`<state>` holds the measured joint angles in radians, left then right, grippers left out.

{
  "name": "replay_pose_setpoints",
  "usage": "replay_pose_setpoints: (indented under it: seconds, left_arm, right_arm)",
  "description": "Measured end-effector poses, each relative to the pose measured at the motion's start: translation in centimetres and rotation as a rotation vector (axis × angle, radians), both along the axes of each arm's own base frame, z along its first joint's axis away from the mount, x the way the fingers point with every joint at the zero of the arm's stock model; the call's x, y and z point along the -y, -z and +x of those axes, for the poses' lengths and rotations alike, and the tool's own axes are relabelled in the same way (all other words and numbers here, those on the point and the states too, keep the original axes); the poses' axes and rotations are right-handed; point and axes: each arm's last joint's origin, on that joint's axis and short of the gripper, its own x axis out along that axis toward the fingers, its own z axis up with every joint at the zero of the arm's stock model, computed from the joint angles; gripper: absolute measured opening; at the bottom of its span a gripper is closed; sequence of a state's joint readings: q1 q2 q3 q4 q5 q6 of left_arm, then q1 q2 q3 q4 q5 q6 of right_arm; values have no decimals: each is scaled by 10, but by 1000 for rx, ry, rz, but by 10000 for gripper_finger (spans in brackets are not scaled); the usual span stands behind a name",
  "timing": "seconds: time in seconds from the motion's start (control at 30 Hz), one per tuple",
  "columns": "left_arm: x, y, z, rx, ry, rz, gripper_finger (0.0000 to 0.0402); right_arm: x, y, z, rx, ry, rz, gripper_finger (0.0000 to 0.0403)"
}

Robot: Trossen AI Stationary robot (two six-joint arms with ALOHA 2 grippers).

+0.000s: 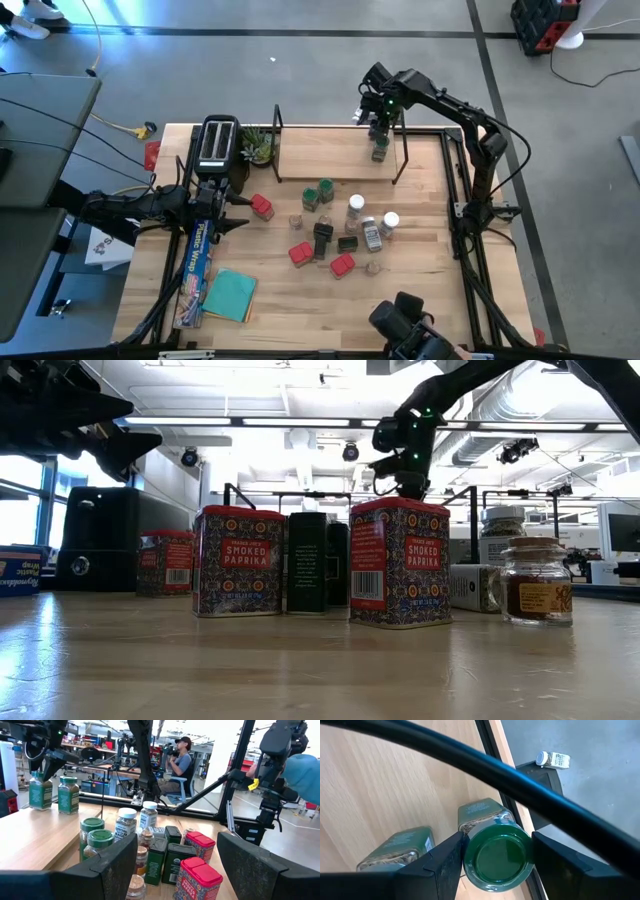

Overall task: Shelf spices
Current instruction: Adjust the top green seasoning bottle, then adjust the green seasoning bottle

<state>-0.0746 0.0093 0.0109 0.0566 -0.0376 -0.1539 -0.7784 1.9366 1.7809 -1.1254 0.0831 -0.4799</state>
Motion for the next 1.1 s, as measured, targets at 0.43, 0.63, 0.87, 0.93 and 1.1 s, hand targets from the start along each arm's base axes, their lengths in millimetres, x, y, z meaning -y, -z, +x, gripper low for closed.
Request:
replay_pose_setpoints:
  seconds: [0.43, 0.63, 0.87, 0.93, 1.1]
  left_arm:
    - [0, 0, 0, 0, 0, 0, 268]
    - [0, 0, 0, 1, 0, 0, 268]
    - [0, 0, 0, 0, 0, 0, 268]
    - [0, 0, 0, 0, 0, 0, 268]
    - [0, 0, 0, 1, 0, -1, 268]
  right_arm:
    - [0, 0, 0, 5, -2, 5, 263]
    - [0, -1, 0, 2, -20, 1, 268]
    - [-9, -21, -7, 37, -28, -36, 268]
    - [-14, -31, -10, 52, -30, -53, 268]
    - [-41, -57, -16, 72, -64, -68, 268]
